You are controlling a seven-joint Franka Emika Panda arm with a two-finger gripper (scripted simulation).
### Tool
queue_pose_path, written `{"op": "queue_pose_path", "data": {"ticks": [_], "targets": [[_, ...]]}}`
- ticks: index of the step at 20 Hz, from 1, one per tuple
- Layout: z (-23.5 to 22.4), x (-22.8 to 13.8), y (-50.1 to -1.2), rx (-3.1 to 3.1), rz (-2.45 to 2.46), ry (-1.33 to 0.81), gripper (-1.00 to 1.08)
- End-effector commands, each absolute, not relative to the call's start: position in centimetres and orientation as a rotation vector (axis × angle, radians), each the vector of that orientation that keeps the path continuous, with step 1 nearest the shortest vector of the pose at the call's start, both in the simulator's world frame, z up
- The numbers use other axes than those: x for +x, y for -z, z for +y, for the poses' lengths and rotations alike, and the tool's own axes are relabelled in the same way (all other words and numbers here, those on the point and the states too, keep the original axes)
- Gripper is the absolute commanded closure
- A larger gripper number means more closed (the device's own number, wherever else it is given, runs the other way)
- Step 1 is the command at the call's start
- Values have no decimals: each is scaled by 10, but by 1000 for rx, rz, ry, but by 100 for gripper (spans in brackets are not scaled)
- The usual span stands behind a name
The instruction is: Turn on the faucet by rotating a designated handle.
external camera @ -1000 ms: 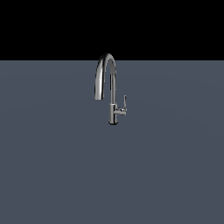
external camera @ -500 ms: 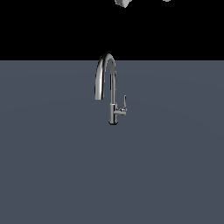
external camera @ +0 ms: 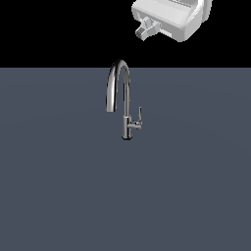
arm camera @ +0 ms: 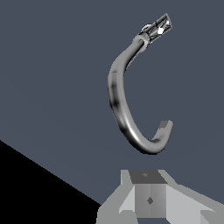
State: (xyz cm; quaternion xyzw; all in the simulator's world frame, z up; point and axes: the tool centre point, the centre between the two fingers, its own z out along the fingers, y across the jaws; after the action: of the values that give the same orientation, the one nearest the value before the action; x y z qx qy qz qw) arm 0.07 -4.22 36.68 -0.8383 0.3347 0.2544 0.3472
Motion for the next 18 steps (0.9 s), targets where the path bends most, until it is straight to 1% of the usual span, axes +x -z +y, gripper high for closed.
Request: {"op": "queue_pose_path", "data": {"ticks": [1, 10, 18], "targets": [[-48, 13, -352, -2093, 913, -697, 108], [-65, 52, -286, -1763, 1073, -826, 108], [-74, 76, -216, -1432, 1198, -927, 108]]}}
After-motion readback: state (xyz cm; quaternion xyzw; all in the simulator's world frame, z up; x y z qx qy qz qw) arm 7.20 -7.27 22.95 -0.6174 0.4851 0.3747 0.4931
